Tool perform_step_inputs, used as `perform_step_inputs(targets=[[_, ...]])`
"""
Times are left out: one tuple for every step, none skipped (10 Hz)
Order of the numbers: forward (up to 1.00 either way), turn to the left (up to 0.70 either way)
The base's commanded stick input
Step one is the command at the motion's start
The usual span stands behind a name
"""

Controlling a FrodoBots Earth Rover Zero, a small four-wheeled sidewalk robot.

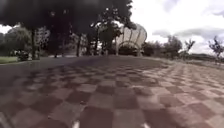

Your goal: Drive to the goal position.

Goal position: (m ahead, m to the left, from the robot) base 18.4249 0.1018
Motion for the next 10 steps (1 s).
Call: perform_step_inputs(targets=[[1.0,0.0],[1.0,0.0],[1.0,0.0],[1.0,0.0],[1.0,0.0],[1.0,0.0],[1.0,0.0],[1.0,0.0],[1.0,0.0],[1.0,0.0]])
